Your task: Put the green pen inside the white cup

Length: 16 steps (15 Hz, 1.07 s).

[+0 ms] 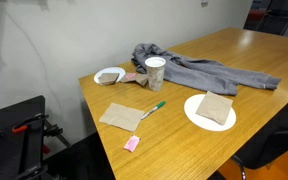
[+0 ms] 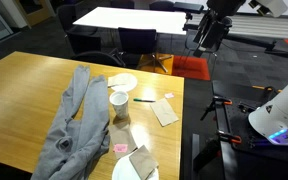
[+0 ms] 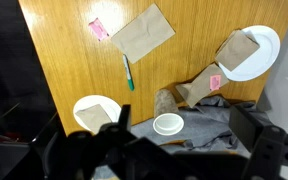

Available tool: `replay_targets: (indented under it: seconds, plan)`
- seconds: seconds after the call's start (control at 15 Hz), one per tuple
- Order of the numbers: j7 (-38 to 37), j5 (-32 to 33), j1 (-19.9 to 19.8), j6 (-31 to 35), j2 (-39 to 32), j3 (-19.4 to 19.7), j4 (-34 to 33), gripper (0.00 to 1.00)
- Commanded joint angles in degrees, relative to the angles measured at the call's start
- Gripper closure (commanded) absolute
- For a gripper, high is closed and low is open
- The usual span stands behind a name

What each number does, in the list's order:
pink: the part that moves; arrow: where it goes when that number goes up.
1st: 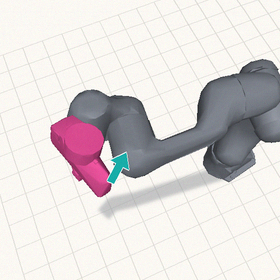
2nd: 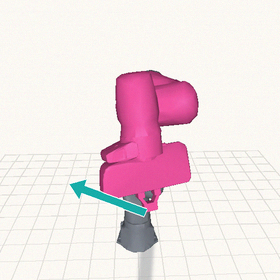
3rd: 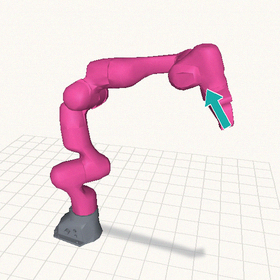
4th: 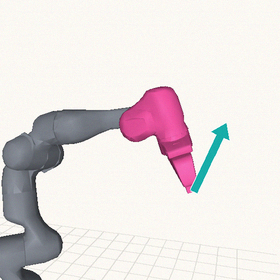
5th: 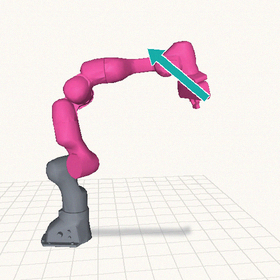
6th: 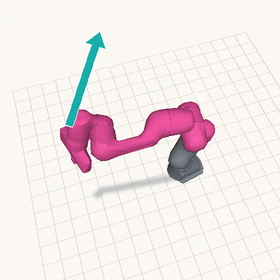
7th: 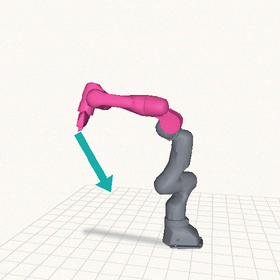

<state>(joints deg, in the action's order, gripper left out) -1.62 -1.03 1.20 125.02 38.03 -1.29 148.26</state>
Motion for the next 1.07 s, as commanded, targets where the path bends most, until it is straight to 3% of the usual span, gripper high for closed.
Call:
replay_targets:
  seconds: [0.0, 0.73, 1.0]
  plan:
    - [0.04, -0.02, -0.04, -0.10, -0.01, -0.02, -0.08, 0.00]
    - [0.22, 0.97, -0.68, 0.72, -0.22, 0.00, -0.05, 0.00]
    - [4.81, 3.41, -1.71, -0.27, -1.62, 2.91, -1.10, 0.00]
